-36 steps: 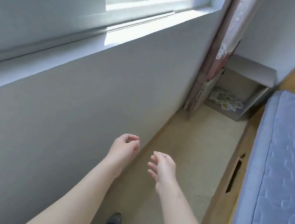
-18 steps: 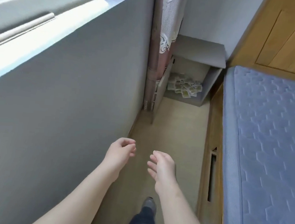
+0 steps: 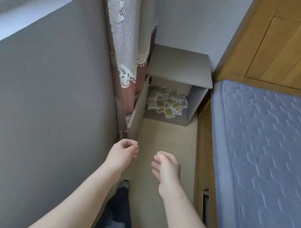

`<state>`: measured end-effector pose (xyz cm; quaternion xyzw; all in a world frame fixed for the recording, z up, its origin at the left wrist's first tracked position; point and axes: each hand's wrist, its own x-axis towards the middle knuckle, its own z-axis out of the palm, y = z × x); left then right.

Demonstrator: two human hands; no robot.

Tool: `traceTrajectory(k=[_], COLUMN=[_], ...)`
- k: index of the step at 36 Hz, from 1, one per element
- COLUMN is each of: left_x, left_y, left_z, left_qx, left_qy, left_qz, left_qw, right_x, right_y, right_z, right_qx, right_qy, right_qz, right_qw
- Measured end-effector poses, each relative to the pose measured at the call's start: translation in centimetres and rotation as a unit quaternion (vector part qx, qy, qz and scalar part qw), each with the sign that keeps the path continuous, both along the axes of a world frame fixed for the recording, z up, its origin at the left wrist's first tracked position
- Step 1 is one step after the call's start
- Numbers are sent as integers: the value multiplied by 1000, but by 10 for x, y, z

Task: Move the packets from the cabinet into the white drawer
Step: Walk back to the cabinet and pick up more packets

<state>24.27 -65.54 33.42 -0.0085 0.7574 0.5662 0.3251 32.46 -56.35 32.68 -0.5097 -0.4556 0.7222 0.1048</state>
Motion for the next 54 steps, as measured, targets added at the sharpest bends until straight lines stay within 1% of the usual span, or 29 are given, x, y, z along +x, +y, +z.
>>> traceTrajectory(k=[3, 8, 15, 21, 27, 31, 35, 38, 42, 46, 48, 51, 52, 54], left_x=[-53, -138, -206, -258, -296, -321, -339, -346, -348, -353, -363, -382, -390, -406], left_y=[47, 128, 233, 327, 417, 452, 465, 467, 469, 469, 469, 472, 474, 480], left_z=[-3, 0, -12, -53, -108, -145, -182, -223, -299, -374, -410, -461, -477, -511], left_qx=[3, -1, -14, -30, -26, -28, -30, -53, -72, -96, -106, -125, -128, -121], left_qy=[0, 8, 2, -6, -54, -66, -59, -58, -74, -79, -62, -26, -18, 2], left_qz=[-17, -50, -100, -67, 12, 38, 46, 38, 8, -26, -34, -38, -36, -38], left_qw=[1000, 999, 995, 997, 998, 997, 997, 996, 995, 992, 992, 991, 991, 992], right_x=[-49, -122, -183, -234, -284, -317, -344, -358, -370, -373, -379, -396, -403, -418], right_y=[45, 114, 216, 319, 418, 465, 486, 490, 491, 486, 486, 487, 488, 494], right_z=[-1, 5, -8, -43, -92, -129, -163, -196, -262, -345, -387, -452, -476, -524], right_qx=[15, 14, 13, 2, -16, -4, -3, 0, 7, 23, 29, 21, 34, 102], right_qy=[0, 3, -13, -33, -69, -109, -127, -134, -139, -141, -143, -135, -132, -133], right_qz=[-22, -47, -68, -28, 28, 54, 88, 104, 112, 61, 32, 22, 25, 63], right_qw=[1000, 999, 998, 999, 997, 993, 988, 986, 984, 988, 989, 990, 990, 984])
